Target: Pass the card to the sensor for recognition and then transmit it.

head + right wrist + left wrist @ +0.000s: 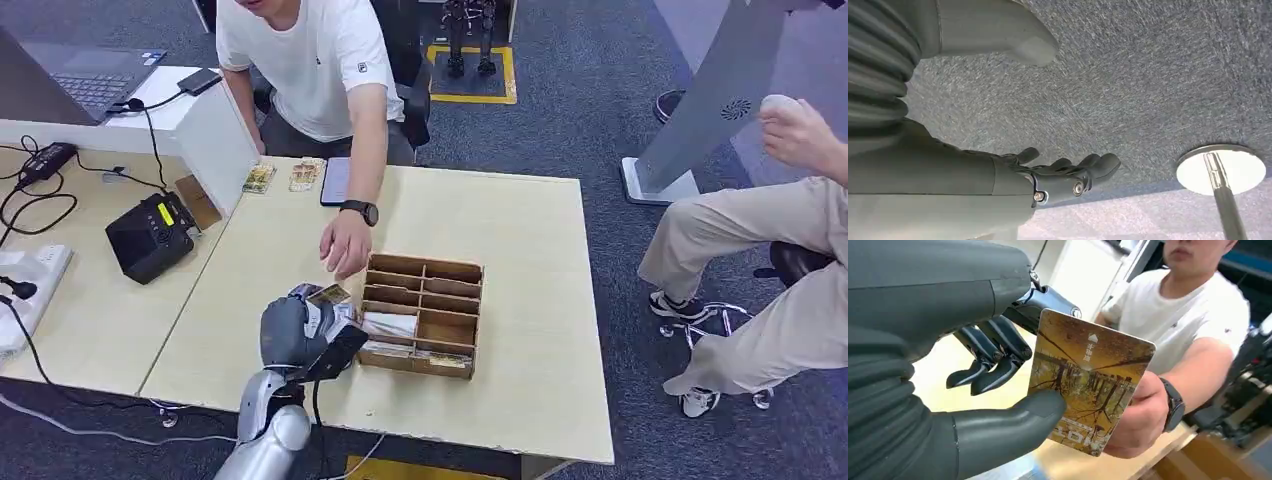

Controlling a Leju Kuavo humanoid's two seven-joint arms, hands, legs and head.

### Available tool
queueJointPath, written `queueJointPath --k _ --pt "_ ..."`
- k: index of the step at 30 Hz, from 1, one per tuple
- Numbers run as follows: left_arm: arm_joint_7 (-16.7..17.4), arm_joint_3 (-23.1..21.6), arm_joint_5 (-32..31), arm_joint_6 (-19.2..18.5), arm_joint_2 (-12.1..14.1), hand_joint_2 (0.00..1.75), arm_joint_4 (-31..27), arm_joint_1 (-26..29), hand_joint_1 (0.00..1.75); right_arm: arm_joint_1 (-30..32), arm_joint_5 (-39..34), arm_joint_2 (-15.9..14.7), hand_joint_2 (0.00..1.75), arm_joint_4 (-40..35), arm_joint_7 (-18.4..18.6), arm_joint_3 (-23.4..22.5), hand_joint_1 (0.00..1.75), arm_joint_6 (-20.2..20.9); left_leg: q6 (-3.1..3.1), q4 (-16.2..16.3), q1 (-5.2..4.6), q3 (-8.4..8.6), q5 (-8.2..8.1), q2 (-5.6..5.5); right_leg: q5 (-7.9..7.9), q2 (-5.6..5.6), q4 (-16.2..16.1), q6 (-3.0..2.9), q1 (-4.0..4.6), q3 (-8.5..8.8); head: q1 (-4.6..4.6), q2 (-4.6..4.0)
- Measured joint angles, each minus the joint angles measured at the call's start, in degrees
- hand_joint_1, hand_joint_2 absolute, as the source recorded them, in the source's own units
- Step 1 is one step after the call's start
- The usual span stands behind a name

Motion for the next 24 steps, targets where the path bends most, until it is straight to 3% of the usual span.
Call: queueJointPath --k 4,13,24 --pt "1.96 -0.89 0.63 -2.77 0.65 1.75 -3.73 -2.33 1.75 -0.03 1.05 0.00 1.75 0.15 -0.07 0.00 0.00 0.00 0.00 0.00 0.00 0.00 0.00 0.00 0.00 0.00 0.00 0.00 0.00 0.00 -0.02 0.00" --pt "5.35 -0.98 3.54 -7.30 2.45 1.75 -3.84 -9.47 1.75 -0.32 2.01 0.00 1.75 1.55 -0.81 0.00 0.00 0.00 -0.02 0.00 0.02 -0.02 0.02 0.02 0.03 0.01 0.01 -0.03 0.01 -0.04 -0.02 0.00" --pt "6.40 -0.98 5.88 -7.30 3.15 1.75 -0.48 -15.12 1.75 -0.46 2.99 0.02 1.75 2.69 -1.16 0.00 0.00 0.00 -0.02 0.01 0.01 -0.05 0.02 0.05 0.03 0.08 0.00 -0.03 0.00 -0.07 -0.02 0.00"
